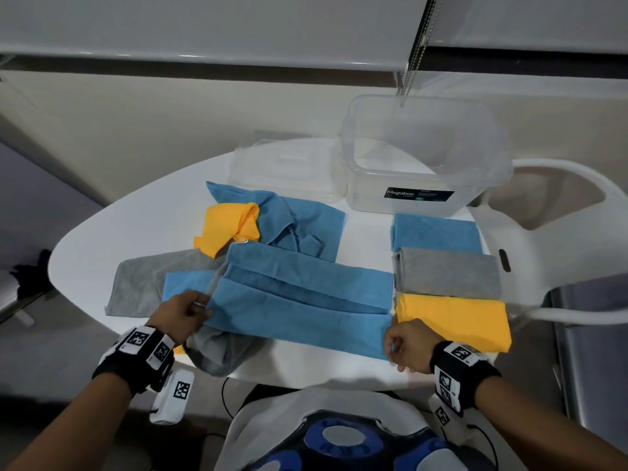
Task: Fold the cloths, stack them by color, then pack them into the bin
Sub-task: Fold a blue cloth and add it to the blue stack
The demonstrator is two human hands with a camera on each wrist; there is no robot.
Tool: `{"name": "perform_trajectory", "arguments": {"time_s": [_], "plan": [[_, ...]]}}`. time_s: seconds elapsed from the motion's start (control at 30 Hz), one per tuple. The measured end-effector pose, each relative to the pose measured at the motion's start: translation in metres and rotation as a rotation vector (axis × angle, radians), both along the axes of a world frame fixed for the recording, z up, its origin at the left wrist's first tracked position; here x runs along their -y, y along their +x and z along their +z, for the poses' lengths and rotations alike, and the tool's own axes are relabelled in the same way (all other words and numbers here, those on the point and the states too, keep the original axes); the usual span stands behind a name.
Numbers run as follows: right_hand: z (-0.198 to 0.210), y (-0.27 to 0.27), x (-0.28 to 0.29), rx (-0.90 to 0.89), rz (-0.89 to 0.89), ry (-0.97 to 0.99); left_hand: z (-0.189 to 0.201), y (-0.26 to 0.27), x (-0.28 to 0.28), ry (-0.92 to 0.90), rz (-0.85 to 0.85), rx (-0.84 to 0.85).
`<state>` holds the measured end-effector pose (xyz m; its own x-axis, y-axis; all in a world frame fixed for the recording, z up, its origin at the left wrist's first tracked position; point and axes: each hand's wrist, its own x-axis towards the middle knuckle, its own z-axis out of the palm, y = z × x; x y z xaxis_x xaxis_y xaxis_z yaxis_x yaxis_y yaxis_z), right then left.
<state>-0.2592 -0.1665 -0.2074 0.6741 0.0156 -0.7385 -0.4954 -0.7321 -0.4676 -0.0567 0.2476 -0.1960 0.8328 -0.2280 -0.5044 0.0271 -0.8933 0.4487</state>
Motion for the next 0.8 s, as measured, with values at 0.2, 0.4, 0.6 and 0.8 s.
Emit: {"name": "perform_trajectory", "arguments": {"time_s": [0.2,0.4,0.6,0.8], "plan": [[-0.002,0.004,-0.002,-0.038,-0.022,0.009,0.005,0.003,0.003,0.018,0.018,-0.048],[0.011,0.024,-0.002,-0.036,0.117,-0.076,0.027,0.012,0.026,0.046,0.042,0.088],[-0.002,0.054,-0.002,0.247,0.135,-0.232,0.026,0.039,0.063,0.030,0.095,0.160],[-0.014,0.045,-0.021,0.151,0.341,-0.244,0.014,0.056,0.082,0.168,0.043,0.075]]}}
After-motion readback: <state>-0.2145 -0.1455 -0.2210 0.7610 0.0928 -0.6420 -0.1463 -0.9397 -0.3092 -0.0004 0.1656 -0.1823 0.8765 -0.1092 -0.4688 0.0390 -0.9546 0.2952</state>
